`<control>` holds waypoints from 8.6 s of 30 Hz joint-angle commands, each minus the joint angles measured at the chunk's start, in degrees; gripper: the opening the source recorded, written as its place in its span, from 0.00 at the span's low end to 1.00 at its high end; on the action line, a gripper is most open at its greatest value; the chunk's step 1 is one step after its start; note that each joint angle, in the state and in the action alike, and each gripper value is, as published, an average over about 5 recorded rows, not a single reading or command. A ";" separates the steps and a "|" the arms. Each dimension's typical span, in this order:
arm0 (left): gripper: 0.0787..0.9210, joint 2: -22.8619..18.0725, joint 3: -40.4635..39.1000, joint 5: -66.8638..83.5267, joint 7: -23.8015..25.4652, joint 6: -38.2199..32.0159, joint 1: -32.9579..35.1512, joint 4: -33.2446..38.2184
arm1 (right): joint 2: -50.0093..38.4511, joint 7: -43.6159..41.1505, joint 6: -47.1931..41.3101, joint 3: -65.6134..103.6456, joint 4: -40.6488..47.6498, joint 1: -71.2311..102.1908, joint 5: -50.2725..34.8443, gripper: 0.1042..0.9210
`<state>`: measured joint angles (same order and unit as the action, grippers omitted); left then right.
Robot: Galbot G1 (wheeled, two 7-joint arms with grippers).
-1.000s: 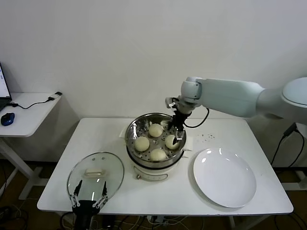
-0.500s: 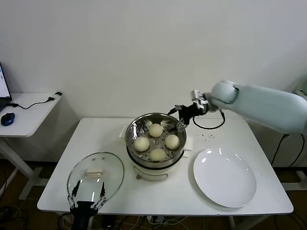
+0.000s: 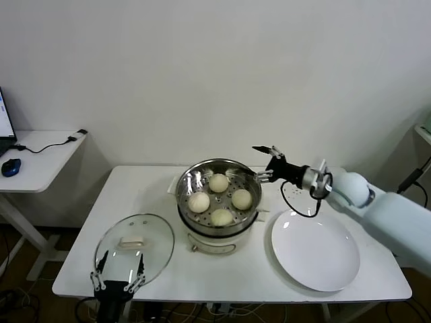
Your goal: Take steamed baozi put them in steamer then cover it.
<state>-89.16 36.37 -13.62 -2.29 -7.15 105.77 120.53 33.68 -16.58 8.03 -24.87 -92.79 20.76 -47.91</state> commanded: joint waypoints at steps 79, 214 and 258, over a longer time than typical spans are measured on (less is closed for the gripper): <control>0.40 5.56 -2.85 -66.87 -8.36 14.80 -28.24 -30.69 | 32.59 4.11 1.05 60.62 -0.61 60.95 26.18 0.88; 0.07 2.10 -45.17 -75.07 13.69 52.13 -54.63 -27.30 | 29.32 3.64 2.84 61.10 7.47 54.36 30.46 0.88; 0.88 21.73 -22.59 -27.01 -8.91 27.88 -26.99 3.71 | 30.67 4.32 -3.17 62.93 -1.39 57.24 30.98 0.88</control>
<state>-73.04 -3.96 -74.65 7.58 42.19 64.77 117.11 63.27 -12.48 6.16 37.44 -89.75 76.40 -16.37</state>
